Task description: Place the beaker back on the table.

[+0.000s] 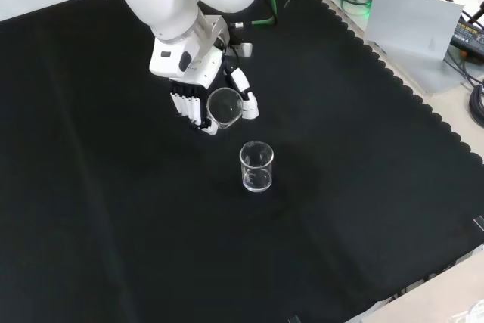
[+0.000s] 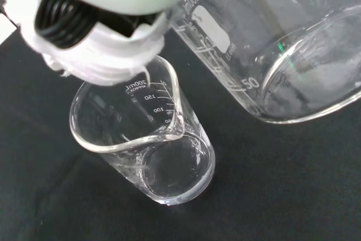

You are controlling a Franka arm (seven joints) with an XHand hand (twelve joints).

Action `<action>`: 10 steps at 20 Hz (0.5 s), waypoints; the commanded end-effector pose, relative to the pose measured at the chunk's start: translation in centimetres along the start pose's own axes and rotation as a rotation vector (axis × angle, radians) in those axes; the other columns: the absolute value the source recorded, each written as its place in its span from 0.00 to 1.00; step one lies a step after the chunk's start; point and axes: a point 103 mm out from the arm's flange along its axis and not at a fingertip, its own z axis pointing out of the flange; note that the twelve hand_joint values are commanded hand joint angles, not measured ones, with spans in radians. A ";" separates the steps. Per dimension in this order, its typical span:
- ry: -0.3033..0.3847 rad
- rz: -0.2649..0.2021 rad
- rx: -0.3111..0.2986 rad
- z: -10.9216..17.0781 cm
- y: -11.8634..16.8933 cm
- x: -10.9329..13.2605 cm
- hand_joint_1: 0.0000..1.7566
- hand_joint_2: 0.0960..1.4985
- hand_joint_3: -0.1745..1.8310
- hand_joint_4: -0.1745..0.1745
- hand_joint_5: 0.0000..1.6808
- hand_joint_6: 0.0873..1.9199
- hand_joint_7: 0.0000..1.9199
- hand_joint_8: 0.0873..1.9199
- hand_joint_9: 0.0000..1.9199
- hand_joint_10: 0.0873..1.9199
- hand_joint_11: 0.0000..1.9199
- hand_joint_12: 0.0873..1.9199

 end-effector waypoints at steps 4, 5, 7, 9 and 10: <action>0.053 -0.011 -0.070 1.0 0.4 -1.2 0.74 0.33 0.55 0.00 0.67 0.51 0.62 0.50 0.80 0.47 0.63 0.42; 0.059 -0.012 -0.079 1.2 0.4 -1.5 0.74 0.33 0.55 0.00 0.67 0.51 0.62 0.50 0.80 0.46 0.63 0.42; 0.073 -0.018 -0.105 1.7 0.5 -1.9 0.74 0.33 0.55 0.00 0.67 0.51 0.62 0.50 0.80 0.46 0.62 0.42; 0.090 -0.020 -0.131 2.2 0.7 -2.5 0.74 0.34 0.55 0.00 0.67 0.51 0.62 0.49 0.80 0.46 0.62 0.42; 0.101 -0.022 -0.141 2.3 0.8 -2.7 0.74 0.34 0.55 0.00 0.67 0.51 0.62 0.49 0.80 0.46 0.62 0.42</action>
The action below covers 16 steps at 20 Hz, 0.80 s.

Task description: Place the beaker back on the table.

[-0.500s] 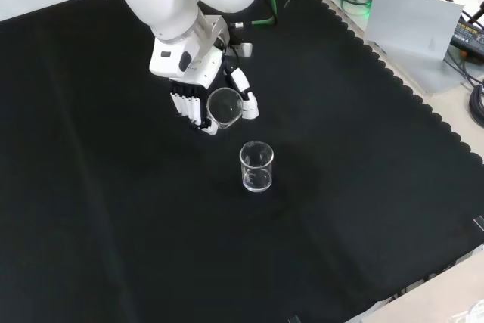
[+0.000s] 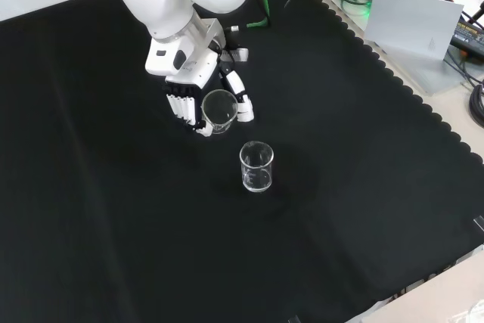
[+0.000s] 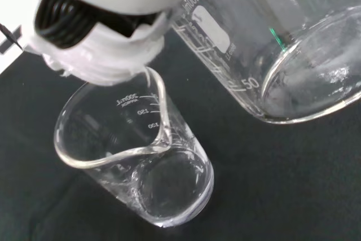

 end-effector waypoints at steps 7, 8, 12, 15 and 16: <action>0.162 -0.025 -0.128 2.8 0.9 -3.9 0.74 0.35 0.53 0.00 0.67 0.50 0.62 0.49 0.80 0.45 0.62 0.41; 0.174 -0.029 -0.136 3.0 1.0 -4.2 0.74 0.35 0.53 0.00 0.67 0.50 0.62 0.48 0.80 0.45 0.62 0.41; 0.194 -0.036 -0.170 3.6 1.7 -4.9 0.74 0.36 0.52 0.00 0.67 0.49 0.62 0.47 0.79 0.44 0.62 0.41; 0.209 -0.044 -0.203 3.8 2.1 -5.2 0.74 0.36 0.50 0.00 0.68 0.47 0.63 0.45 0.79 0.43 0.62 0.40; 0.210 -0.046 -0.210 3.9 2.3 -5.3 0.74 0.36 0.50 0.00 0.68 0.46 0.63 0.45 0.79 0.43 0.62 0.40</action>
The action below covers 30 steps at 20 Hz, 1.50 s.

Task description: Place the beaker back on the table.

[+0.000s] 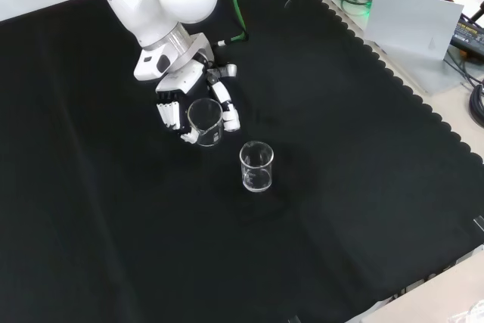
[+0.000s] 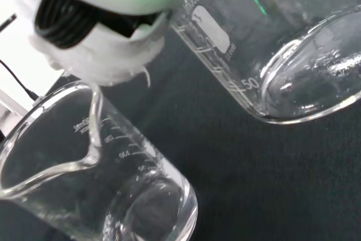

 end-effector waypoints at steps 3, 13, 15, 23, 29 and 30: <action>0.030 -0.027 -0.067 0.5 1.5 -1.2 0.74 0.37 0.49 0.00 0.69 0.45 0.64 0.44 0.79 0.41 0.62 0.39; 0.049 -0.036 -0.079 1.9 2.1 -2.3 0.74 0.37 0.47 0.00 0.70 0.41 0.65 0.40 0.80 0.38 0.64 0.38; 0.058 -0.034 -0.087 2.0 1.8 -2.8 0.74 0.37 0.47 0.00 0.70 0.41 0.65 0.40 0.80 0.37 0.64 0.38; 0.070 -0.023 -0.122 3.3 2.6 -4.0 0.75 0.37 0.46 0.00 0.73 0.37 0.67 0.35 0.81 0.33 0.65 0.36; 0.083 -0.018 -0.136 3.9 2.9 -4.8 0.75 0.37 0.44 0.00 0.75 0.33 0.69 0.30 0.82 0.27 0.66 0.34; 0.083 -0.015 -0.133 4.0 3.0 -4.9 0.75 0.37 0.44 0.00 0.75 0.32 0.69 0.30 0.82 0.26 0.66 0.34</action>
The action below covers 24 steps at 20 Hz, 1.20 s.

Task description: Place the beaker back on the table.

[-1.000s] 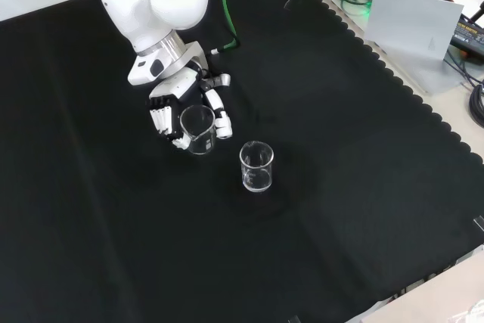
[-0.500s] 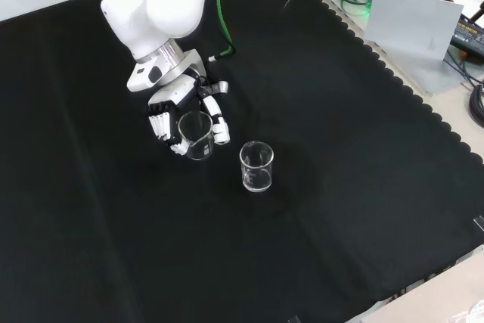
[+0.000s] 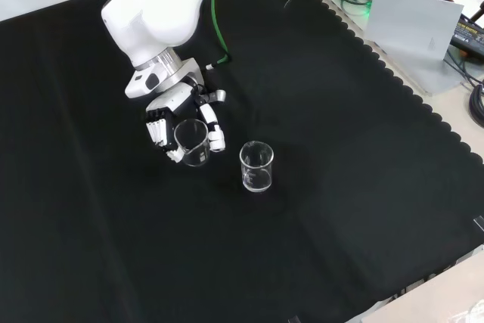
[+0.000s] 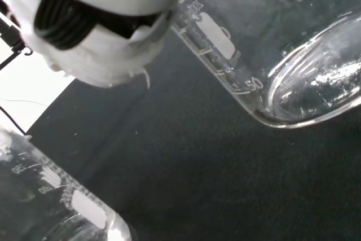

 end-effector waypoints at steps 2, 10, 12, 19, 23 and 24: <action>0.005 0.008 -0.007 0.6 0.3 -0.7 0.75 0.37 0.44 0.00 0.76 0.31 0.70 0.29 0.82 0.24 0.66 0.34; 0.008 0.006 -0.006 1.5 0.5 -0.7 0.75 0.37 0.43 0.00 0.76 0.30 0.70 0.28 0.82 0.23 0.66 0.34; 0.013 0.008 -0.008 1.5 0.5 -0.8 0.75 0.37 0.43 0.00 0.76 0.30 0.70 0.27 0.82 0.23 0.66 0.34; 0.009 0.019 0.004 2.1 0.0 -1.3 0.75 0.37 0.43 0.00 0.76 0.30 0.70 0.27 0.82 0.23 0.66 0.34; -0.004 0.015 0.002 2.1 -0.3 -1.3 0.75 0.38 0.43 0.00 0.76 0.30 0.70 0.27 0.82 0.22 0.65 0.34; -0.006 0.014 0.003 2.1 -0.4 -1.4 0.75 0.38 0.42 0.00 0.76 0.30 0.70 0.28 0.81 0.22 0.65 0.34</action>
